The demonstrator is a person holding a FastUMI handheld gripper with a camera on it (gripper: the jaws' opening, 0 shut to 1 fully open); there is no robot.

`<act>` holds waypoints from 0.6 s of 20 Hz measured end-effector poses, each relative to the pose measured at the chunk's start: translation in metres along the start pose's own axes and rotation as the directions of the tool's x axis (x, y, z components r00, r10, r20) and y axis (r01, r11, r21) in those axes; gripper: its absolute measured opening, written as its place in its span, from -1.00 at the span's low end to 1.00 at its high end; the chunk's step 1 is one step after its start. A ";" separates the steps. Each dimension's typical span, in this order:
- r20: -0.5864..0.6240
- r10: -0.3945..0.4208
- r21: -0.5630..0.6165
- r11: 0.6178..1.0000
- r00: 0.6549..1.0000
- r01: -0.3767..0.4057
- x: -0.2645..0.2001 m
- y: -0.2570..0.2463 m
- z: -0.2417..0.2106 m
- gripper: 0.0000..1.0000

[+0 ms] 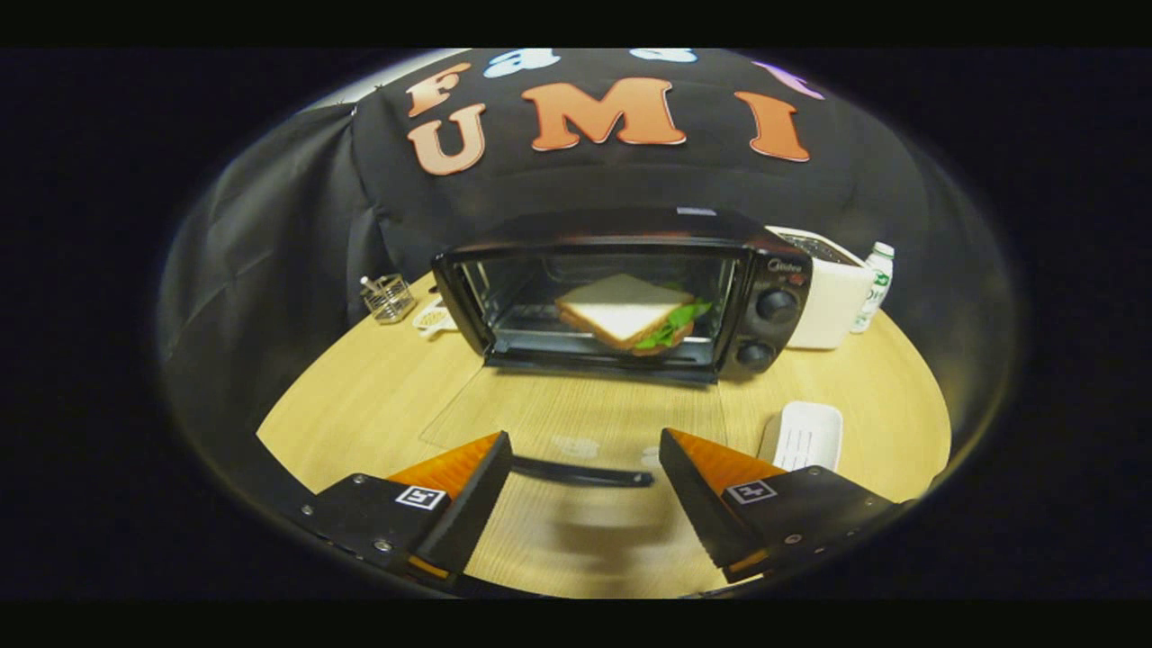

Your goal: Open the toaster oven, put the food inside, and close the toaster oven door.

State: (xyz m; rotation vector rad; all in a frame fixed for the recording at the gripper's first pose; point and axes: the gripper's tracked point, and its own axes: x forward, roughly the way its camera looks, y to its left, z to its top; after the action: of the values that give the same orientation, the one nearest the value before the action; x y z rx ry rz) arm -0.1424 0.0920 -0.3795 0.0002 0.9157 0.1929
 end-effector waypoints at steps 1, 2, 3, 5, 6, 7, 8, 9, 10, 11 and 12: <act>-0.028 0.002 -0.006 1.000 1.000 -0.002 0.001 0.000 -0.016 0.94; -0.060 0.005 -0.011 1.000 0.998 -0.005 0.004 0.003 -0.029 0.95; -0.092 0.005 -0.014 1.000 0.996 -0.007 0.009 0.004 -0.040 0.94; -0.168 0.009 -0.007 1.000 0.986 -0.010 0.017 0.006 -0.063 0.94; -0.196 0.003 0.000 1.000 0.981 -0.003 0.021 0.004 -0.070 0.94; -0.225 -0.014 0.007 1.000 0.974 0.016 0.025 0.000 -0.075 0.95; -0.243 -0.021 0.014 1.000 0.970 0.025 0.030 -0.005 -0.081 0.94; -0.256 -0.030 0.019 0.999 0.966 0.036 0.036 -0.008 -0.082 0.94; -0.259 -0.037 0.027 0.999 0.965 0.045 0.042 -0.012 -0.079 0.94; -0.271 -0.044 0.039 0.998 0.962 0.056 0.048 -0.015 -0.080 0.94; -0.285 -0.047 0.058 0.996 0.957 0.066 0.052 -0.017 -0.078 0.94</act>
State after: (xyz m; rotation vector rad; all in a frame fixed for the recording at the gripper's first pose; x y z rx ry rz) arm -0.1703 0.0778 -0.4700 0.0086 1.2069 0.1104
